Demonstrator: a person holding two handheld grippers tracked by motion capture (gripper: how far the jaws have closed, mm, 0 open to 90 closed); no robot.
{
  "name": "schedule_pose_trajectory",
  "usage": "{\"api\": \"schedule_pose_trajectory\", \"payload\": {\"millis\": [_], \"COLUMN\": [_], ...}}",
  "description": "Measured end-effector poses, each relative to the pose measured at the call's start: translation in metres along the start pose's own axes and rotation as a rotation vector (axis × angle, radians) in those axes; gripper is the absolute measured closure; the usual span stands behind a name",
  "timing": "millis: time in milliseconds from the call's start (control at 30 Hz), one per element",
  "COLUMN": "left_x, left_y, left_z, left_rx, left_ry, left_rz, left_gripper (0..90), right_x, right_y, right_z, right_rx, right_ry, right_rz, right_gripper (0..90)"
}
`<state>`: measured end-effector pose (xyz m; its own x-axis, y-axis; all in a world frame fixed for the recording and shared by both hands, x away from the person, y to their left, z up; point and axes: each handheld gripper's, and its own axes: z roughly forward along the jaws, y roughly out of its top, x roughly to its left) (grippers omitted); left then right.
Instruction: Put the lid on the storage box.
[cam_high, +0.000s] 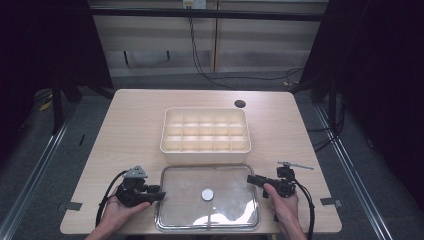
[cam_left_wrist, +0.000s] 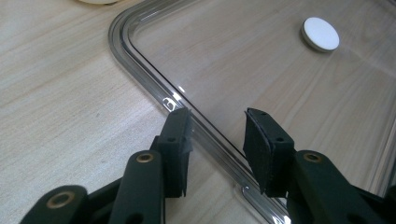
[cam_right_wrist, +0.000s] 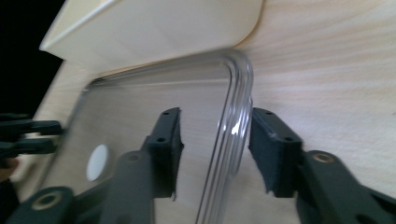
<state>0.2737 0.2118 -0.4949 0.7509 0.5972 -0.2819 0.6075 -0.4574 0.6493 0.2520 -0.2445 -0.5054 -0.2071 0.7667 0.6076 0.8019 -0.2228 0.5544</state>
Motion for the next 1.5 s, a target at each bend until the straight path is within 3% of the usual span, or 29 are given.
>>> {"api": "schedule_pose_trajectory", "payload": {"millis": [33, 200, 367, 533, 667, 867, 1133, 1267, 1500], "left_x": [0.0007, -0.0004, 0.0014, 0.0017, 0.0015, -0.0003, 0.0013, 0.0037, 0.0071], "left_y": [0.0001, 0.0004, 0.0002, 0.0001, -0.0002, -0.0007, 0.0003, 0.0004, -0.0003], "left_z": [-0.0001, -0.0001, 0.0001, -0.0004, -0.0003, -0.0003, 0.0015, 0.0009, 0.0001], "left_rx": [0.0, 0.005, -0.005, -0.003, -0.006, -0.007, -0.028, -0.037, -0.052], "left_ry": [-0.006, 0.003, 0.003, 0.008, 0.012, 0.025, 0.049, 0.081, 0.056], "left_rz": [-0.003, 0.002, 0.0, 0.003, 0.009, 0.026, 0.012, -0.014, -0.047], "left_gripper": [60.4, 59.6, 59.6, 59.6, 59.5, 55.6, 38.7, 32.3, 31.8], "right_x": [-0.0001, 0.003, 0.0034, 0.0038, 0.0026, 0.0013, 0.0062, 0.0062, 0.0065], "right_y": [-0.0012, -0.0003, -0.0008, -0.0002, 0.001, 0.0029, 0.0016, 0.0018, 0.0022], "right_z": [-0.0001, -0.004, -0.0019, -0.0006, 0.0007, 0.0035, -0.003, -0.0047, -0.0061], "right_rx": [0.0, -0.011, 0.035, 0.045, 0.06, 0.072, -0.007, -0.009, -0.035], "right_ry": [0.035, 0.065, 0.106, 0.125, 0.151, 0.13, 0.143, 0.129, 0.163], "right_rz": [0.014, 0.004, -0.019, -0.049, -0.062, -0.077, -0.1, -0.111, -0.105], "right_gripper": [56.8, 57.5, 57.6, 61.3, 55.8, 64.2, 70.7, 73.3, 74.6]}}
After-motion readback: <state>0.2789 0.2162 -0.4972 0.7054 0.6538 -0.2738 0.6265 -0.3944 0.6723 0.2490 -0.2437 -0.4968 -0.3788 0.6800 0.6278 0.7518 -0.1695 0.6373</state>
